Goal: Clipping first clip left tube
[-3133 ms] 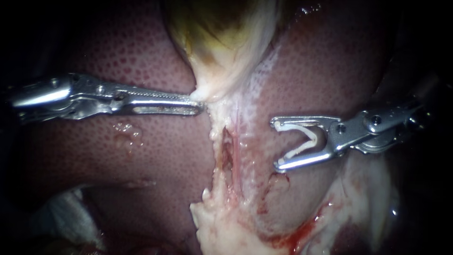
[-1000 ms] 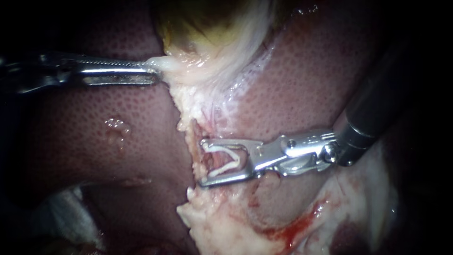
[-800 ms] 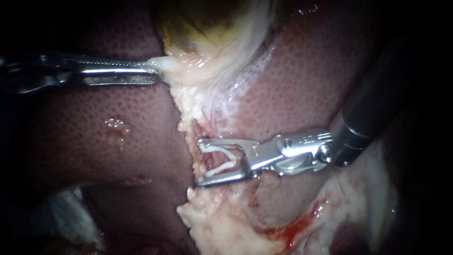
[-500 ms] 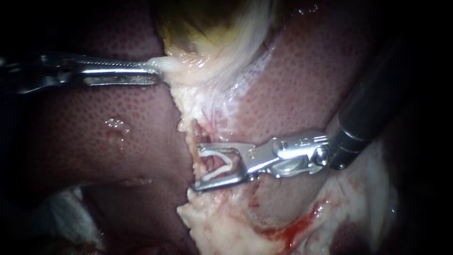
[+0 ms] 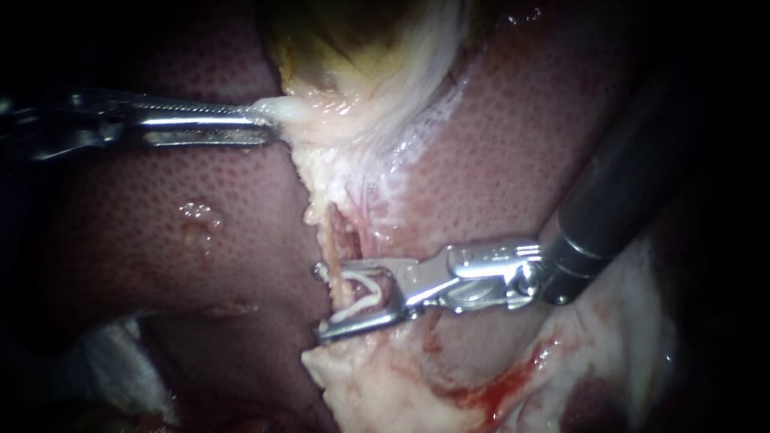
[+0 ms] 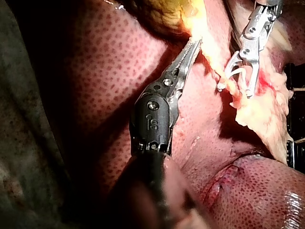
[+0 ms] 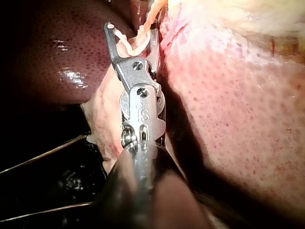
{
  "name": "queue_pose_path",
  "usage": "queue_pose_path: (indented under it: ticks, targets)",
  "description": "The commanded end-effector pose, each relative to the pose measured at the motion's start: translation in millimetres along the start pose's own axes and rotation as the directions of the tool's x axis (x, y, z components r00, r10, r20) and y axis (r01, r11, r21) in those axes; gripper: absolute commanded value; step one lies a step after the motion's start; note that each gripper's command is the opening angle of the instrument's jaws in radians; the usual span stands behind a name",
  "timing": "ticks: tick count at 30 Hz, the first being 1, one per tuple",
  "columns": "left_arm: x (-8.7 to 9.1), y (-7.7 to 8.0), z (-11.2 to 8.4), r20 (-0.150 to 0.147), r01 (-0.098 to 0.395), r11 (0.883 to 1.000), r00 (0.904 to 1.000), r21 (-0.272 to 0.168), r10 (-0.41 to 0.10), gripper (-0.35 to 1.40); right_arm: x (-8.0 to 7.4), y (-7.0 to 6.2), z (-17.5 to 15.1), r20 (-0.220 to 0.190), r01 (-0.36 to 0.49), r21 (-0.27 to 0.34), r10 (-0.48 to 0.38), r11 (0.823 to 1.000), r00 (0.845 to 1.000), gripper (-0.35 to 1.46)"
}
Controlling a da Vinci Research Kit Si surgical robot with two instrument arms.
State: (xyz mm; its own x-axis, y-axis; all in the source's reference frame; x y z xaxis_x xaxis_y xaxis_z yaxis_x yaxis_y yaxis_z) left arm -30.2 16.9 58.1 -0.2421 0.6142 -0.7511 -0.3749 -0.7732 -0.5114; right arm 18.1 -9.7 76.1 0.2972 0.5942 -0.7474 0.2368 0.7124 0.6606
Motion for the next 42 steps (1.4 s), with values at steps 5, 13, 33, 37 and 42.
queue_pose_path:
  ticks: [5,13,33,37,42]
  targets:
    - [0.0,0.0,0.1,0.000,0.000,1.000,1.0000,0.001,0.000,-0.35,-1.1,0.4,0.7,0.008,-0.017,0.014,0.017,1.000,1.000,0.56]
    - [0.0,0.0,0.2,0.000,0.000,1.000,1.0000,-0.001,0.000,-0.35,-2.0,1.1,1.3,0.010,-0.034,0.012,0.034,0.999,0.999,0.55]
    - [0.0,0.0,0.3,0.000,0.000,1.000,1.0000,-0.001,0.000,-0.35,-2.4,2.0,0.7,0.061,-0.197,0.028,0.195,0.980,0.979,-0.35]
    - [0.0,0.0,0.3,0.000,0.000,1.000,1.0000,-0.001,0.000,-0.35,-2.3,1.7,0.7,0.054,-0.222,0.003,0.222,0.975,0.974,-0.35]
    - [0.0,0.0,0.3,0.000,0.000,1.000,1.0000,-0.001,0.000,-0.35,-2.4,1.6,0.6,0.053,-0.240,0.002,0.239,0.971,0.969,-0.35]
